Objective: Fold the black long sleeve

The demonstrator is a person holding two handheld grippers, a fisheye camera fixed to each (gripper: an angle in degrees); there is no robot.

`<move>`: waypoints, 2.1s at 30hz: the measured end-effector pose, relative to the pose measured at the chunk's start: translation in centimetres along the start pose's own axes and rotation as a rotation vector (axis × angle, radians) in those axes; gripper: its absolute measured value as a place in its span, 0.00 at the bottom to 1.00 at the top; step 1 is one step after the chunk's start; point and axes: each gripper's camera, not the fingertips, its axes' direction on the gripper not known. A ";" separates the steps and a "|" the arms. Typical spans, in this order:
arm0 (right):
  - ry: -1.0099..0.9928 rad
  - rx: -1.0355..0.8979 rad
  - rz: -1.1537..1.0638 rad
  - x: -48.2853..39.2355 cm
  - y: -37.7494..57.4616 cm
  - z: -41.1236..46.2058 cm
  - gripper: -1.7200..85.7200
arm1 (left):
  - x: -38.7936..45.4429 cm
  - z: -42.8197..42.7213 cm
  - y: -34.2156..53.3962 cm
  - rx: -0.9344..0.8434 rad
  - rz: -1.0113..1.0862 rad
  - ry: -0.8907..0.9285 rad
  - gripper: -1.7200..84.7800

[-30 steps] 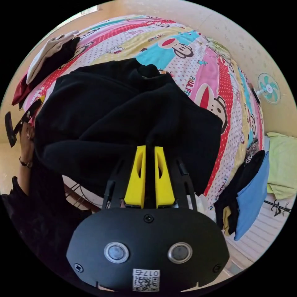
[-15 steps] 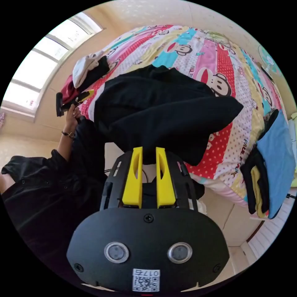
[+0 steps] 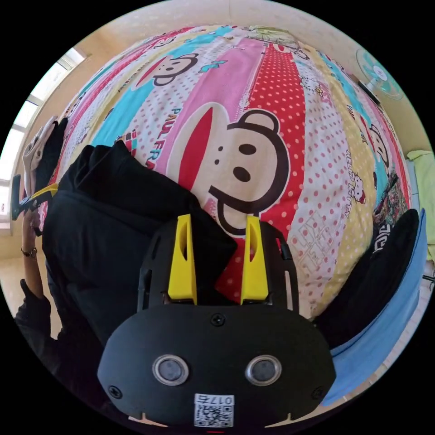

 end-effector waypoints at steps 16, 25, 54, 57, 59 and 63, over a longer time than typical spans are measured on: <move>0.136 0.777 0.034 -9.7 31.8 -26.5 0.05 | 7.4 -16.5 18.9 0.352 0.064 0.173 0.03; 0.359 1.290 0.163 -12.9 48.8 -39.5 0.05 | 11.7 -33.5 34.6 0.845 0.279 0.381 0.02; 0.172 0.447 0.117 -4.3 8.0 -19.4 0.14 | 3.9 -17.7 7.8 0.399 -0.024 -0.170 0.12; 0.129 0.317 0.051 -5.1 11.3 -10.5 0.18 | 2.3 -11.7 12.5 0.302 0.011 -0.191 0.15; 0.003 0.227 0.092 -4.7 15.0 -4.8 0.19 | 1.3 -9.9 15.9 0.292 0.010 -0.121 0.15; -0.124 0.241 0.082 -3.5 20.0 -2.8 0.09 | -1.6 -9.1 21.8 0.308 -0.083 0.047 0.16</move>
